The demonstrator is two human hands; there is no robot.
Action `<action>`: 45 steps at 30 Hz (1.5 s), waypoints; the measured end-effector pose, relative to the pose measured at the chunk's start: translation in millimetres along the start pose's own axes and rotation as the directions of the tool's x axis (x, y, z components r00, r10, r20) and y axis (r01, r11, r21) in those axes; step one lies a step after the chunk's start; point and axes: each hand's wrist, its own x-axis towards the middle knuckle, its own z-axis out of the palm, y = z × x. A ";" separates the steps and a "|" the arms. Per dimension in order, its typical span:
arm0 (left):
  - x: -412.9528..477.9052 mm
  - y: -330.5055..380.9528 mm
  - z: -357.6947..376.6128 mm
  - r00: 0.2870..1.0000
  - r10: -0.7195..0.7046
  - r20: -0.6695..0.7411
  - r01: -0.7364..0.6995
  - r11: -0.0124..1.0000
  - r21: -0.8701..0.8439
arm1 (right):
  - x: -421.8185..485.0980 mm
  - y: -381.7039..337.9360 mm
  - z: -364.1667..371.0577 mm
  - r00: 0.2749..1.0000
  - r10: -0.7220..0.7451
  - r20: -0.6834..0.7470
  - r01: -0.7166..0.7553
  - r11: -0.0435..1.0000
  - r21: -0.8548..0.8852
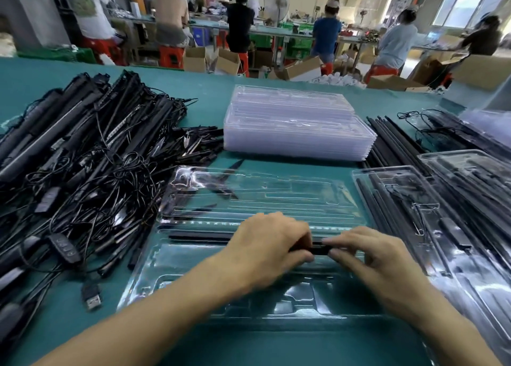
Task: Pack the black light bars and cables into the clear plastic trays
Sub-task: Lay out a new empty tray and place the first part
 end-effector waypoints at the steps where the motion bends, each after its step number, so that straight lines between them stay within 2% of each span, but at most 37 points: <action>1: -5.3 0.2 5.0 1.000 -0.003 0.014 0.003 1.000 -0.018 | -1.6 1.2 1.8 0.999 0.005 0.032 -0.004 1.000 -0.016; 6: -26.0 -3.8 24.6 0.999 -0.040 -0.036 0.035 0.991 -0.129 | -11.1 5.1 5.1 0.989 0.079 0.127 -0.071 0.996 -0.060; 14: -35.8 -23.1 16.8 0.984 -0.162 -0.071 0.151 0.979 -0.134 | -16.2 5.6 6.8 0.986 0.161 0.052 -0.159 0.986 -0.048; 21: -36.2 -25.1 19.7 0.967 -0.246 -0.071 0.185 0.861 -0.474 | -12.5 4.3 7.6 0.978 0.189 0.084 -0.190 0.982 0.007; 29: -31.8 -23.6 21.8 0.967 -0.251 -0.034 0.201 0.843 -0.499 | -11.8 7.1 7.9 0.981 0.159 0.110 -0.155 0.987 -0.045; 33: -27.6 -22.5 22.3 0.969 -0.246 -0.014 0.206 0.840 -0.502 | -13.6 9.2 4.0 0.983 0.160 0.093 -0.160 0.987 -0.014; 38: -23.7 -29.2 14.6 0.971 -0.225 0.082 0.231 0.794 -0.562 | -14.5 7.8 8.6 0.981 0.181 0.067 -0.179 0.983 -0.043; 39: -20.3 -32.9 9.0 0.970 -0.235 0.056 0.225 0.794 -0.565 | -14.7 7.7 9.2 0.981 0.183 0.058 -0.180 0.983 -0.048; 41: -9.1 -46.1 -5.3 0.946 -0.308 -0.105 0.217 0.838 -0.501 | -15.1 8.0 10.3 0.980 0.190 0.051 -0.186 0.980 -0.073; 43: 3.2 -67.1 -25.7 0.852 -0.399 -0.337 0.302 0.903 -0.307 | -16.3 7.6 11.3 0.978 0.203 0.049 -0.198 0.976 -0.094; 45: 12.1 -93.6 -48.7 0.716 -0.428 -0.551 0.470 0.880 -0.073 | -16.9 5.8 11.1 0.975 0.213 0.056 -0.206 0.972 -0.110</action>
